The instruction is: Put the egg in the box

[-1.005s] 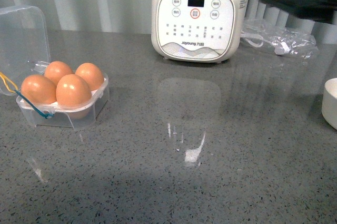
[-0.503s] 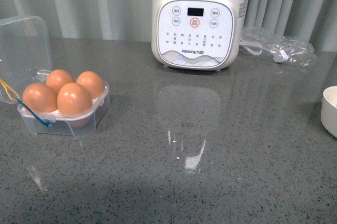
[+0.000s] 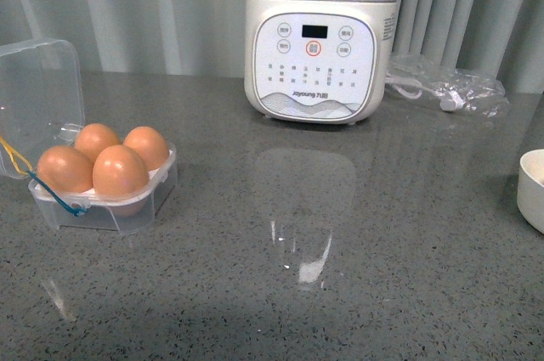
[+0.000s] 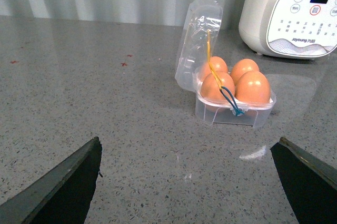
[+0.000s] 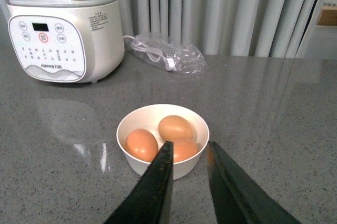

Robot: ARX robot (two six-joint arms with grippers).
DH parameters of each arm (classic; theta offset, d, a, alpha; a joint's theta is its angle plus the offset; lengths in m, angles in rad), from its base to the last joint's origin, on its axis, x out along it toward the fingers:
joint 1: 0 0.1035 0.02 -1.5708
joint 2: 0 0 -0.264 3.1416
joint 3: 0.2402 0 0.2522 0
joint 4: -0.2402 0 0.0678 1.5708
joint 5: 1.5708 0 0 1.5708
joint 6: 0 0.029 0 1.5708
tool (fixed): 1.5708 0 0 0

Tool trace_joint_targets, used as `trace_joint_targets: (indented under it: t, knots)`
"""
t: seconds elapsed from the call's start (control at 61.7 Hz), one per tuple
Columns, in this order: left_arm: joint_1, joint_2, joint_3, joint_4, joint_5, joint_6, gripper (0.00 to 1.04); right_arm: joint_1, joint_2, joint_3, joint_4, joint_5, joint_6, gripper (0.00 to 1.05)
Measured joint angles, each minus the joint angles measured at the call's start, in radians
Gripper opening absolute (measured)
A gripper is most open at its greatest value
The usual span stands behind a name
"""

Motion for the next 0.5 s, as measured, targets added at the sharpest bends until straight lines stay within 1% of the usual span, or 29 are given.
trace_joint_targets:
  t: [0.016, 0.032, 0.065, 0.195, 0.227, 0.259, 0.276, 0.308, 0.357, 0.503]
  knots:
    - [0.0, 0.0, 0.0, 0.0, 0.0, 0.0, 0.98, 0.01, -0.007, -0.007, -0.001, 0.01, 0.0, 0.14]
    - [0.0, 0.0, 0.0, 0.0, 0.0, 0.0, 0.98, 0.015, -0.01, -0.01, -0.001, 0.014, 0.001, 0.12]
    - [0.0, 0.0, 0.0, 0.0, 0.0, 0.0, 0.98, 0.037, -0.026, -0.024, -0.002, 0.034, 0.001, 0.03]
    - [0.0, 0.0, 0.0, 0.0, 0.0, 0.0, 0.98, 0.085, -0.065, -0.056, -0.007, 0.081, 0.002, 0.03]
    - [0.0, 0.0, 0.0, 0.0, 0.0, 0.0, 0.98, 0.11, -0.076, -0.062, -0.012, 0.114, 0.002, 0.03]
    - [0.0, 0.0, 0.0, 0.0, 0.0, 0.0, 0.98, 0.157, -0.087, -0.07, -0.018, 0.185, 0.002, 0.03]
    - [0.0, 0.0, 0.0, 0.0, 0.0, 0.0, 0.98, 0.168, -0.093, -0.071, -0.022, 0.196, 0.002, 0.03]
    - [0.0, 0.0, 0.0, 0.0, -0.001, 0.0, 0.98, 0.202, -0.135, -0.072, -0.079, 0.214, 0.002, 0.03]
    - [0.0, 0.0, 0.0, 0.0, 0.0, 0.0, 0.98, 0.223, -0.187, -0.087, -0.128, 0.206, 0.002, 0.03]
    - [0.0, 0.0, 0.0, 0.0, 0.001, 0.0, 0.98, 0.228, -0.235, -0.096, -0.135, 0.219, 0.002, 0.03]
